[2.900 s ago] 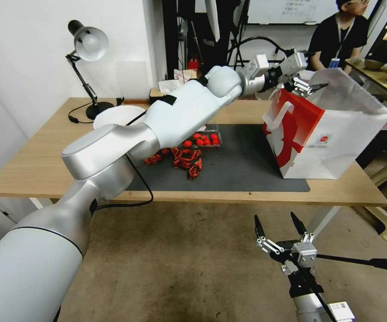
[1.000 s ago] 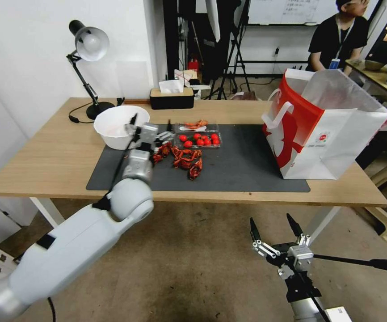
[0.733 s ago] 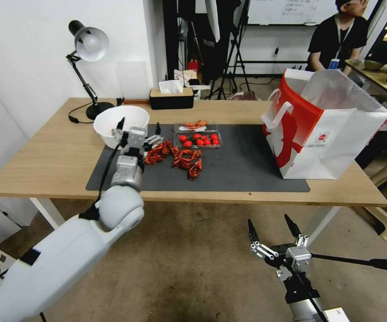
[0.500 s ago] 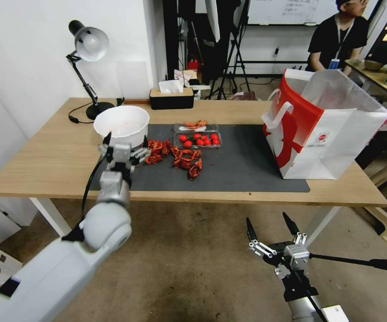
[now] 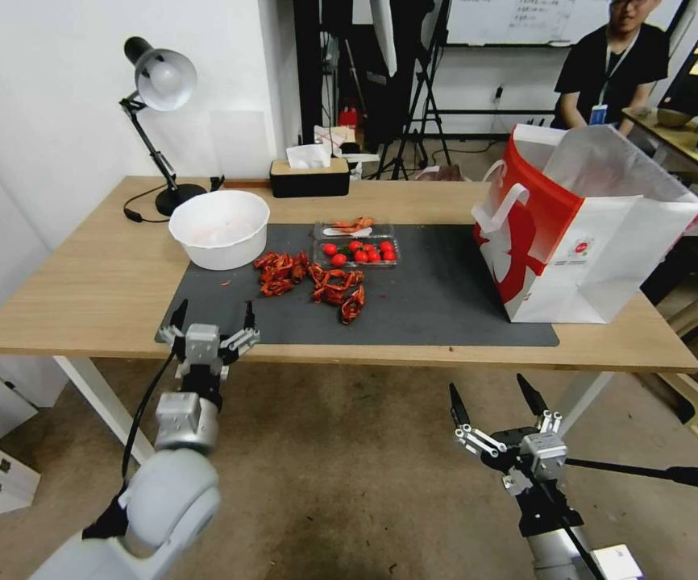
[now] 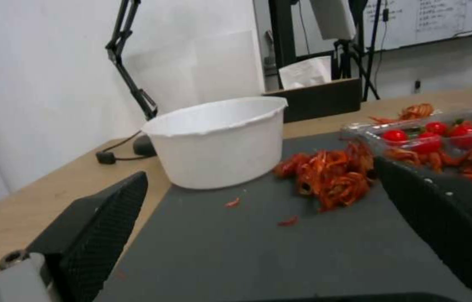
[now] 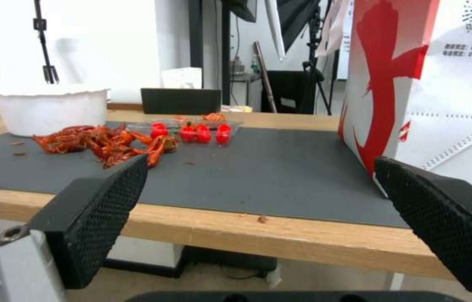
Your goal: Pick up the trash from the table and place it into the takeout bag.
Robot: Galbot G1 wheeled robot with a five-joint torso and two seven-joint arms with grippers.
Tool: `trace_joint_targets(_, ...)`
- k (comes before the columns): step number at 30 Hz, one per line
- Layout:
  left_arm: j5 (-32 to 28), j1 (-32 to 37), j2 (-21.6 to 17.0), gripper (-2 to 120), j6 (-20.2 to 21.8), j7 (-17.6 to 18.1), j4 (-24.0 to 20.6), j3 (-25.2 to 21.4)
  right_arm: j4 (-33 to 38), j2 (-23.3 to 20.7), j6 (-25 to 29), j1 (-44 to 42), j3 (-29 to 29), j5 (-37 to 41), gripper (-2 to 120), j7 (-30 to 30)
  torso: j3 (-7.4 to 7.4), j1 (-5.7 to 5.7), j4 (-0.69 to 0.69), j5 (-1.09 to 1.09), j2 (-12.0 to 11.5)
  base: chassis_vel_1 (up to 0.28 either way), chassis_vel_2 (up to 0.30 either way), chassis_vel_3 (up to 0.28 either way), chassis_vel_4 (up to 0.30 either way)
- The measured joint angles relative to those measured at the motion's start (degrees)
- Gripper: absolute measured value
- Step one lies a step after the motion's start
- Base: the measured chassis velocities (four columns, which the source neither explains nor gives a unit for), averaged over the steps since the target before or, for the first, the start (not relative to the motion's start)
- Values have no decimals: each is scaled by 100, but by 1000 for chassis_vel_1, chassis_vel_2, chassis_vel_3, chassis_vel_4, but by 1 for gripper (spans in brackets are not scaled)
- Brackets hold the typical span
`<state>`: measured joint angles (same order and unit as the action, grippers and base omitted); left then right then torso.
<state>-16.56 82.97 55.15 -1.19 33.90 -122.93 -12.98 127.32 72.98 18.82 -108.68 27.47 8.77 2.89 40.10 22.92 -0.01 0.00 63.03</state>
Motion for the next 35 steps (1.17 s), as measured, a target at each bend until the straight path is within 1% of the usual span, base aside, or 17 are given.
trace_joint_targets(3,20,462,119,100,-310,-349,-101,-196,0,-22,-44,46,11,45,100,39,0,0,1,1,0,0,0,0,0)
trace_joint_targets(4,20,462,119,100,-310,-349,-101,-196,0,-22,-44,46,11,45,100,39,0,0,1,1,0,0,0,0,0)
trace_joint_targets(8,20,910,302,100,-643,-627,-124,-340,-15,-30,-136,159,55,146,100,131,0,0,1,0,0,0,0,0,0)
trace_joint_targets(9,20,910,302,100,-643,-627,-124,-340,-15,-30,-136,159,55,146,100,131,0,0,1,0,0,0,0,0,0)
trace_joint_targets(12,2,1105,453,100,-830,-784,-124,-393,12,-37,-218,192,65,266,100,187,0,0,1,0,-1,0,0,0,0)
trace_joint_targets(20,-61,1244,620,100,-1048,-932,-113,-460,50,-39,-289,201,69,419,100,210,0,0,0,0,-1,0,0,0,0)
trace_joint_targets(22,-61,1249,623,100,-1049,-934,-113,-461,51,-39,-292,200,69,425,100,210,0,0,0,0,-1,0,0,0,0)
trace_joint_targets(29,-27,1409,780,100,-1051,-1006,-48,-554,78,-73,-448,209,87,799,100,205,0,0,1,0,-1,0,0,0,0)
trace_joint_targets(35,-6,1425,855,100,-1050,-1011,-5,-562,45,-69,-464,238,72,875,100,154,0,0,1,0,-1,0,0,0,0)
